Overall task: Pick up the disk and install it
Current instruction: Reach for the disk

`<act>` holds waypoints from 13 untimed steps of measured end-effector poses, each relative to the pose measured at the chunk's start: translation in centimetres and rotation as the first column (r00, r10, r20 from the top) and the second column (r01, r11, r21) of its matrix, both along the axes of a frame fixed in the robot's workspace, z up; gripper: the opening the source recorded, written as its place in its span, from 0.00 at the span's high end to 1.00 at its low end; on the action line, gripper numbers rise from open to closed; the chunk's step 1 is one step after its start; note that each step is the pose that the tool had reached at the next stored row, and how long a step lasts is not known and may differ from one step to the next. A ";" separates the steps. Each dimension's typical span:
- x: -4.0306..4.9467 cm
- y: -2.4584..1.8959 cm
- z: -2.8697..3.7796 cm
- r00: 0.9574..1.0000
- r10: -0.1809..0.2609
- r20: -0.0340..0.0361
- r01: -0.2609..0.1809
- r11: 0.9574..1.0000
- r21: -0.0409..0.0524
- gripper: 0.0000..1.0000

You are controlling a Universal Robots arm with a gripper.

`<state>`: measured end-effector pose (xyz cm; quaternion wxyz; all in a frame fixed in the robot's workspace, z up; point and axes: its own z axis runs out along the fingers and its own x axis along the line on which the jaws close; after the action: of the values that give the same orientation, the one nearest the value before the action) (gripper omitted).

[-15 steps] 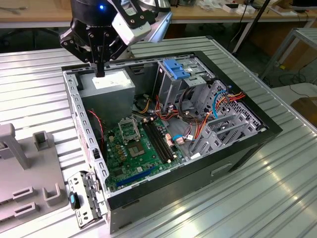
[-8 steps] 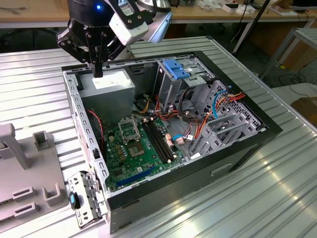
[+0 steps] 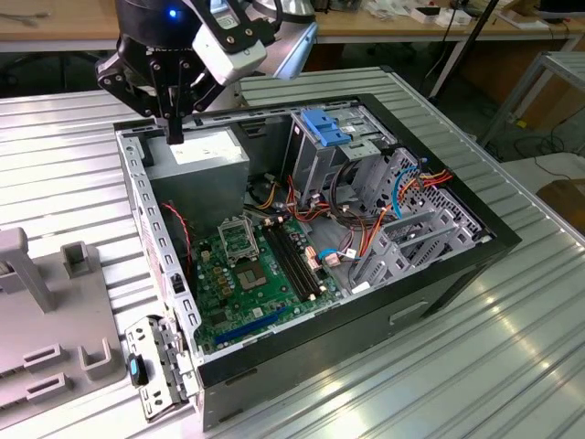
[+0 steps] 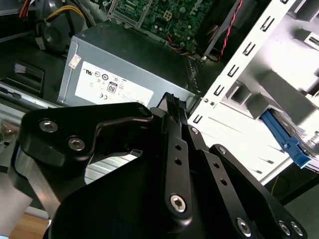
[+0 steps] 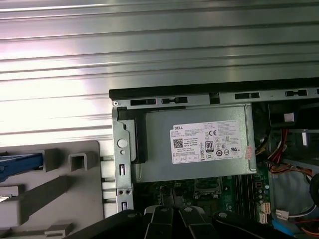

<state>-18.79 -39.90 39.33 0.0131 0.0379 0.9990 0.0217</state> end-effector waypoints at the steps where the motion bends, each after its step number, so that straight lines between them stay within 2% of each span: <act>1: -0.06 0.00 0.00 1.000 0.000 0.000 0.000 1.000 0.000 0.89; 13: -0.81 0.00 0.00 1.000 0.000 0.000 0.000 1.000 0.000 0.89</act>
<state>-19.59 -39.90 39.33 0.0131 0.0379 0.9990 0.0217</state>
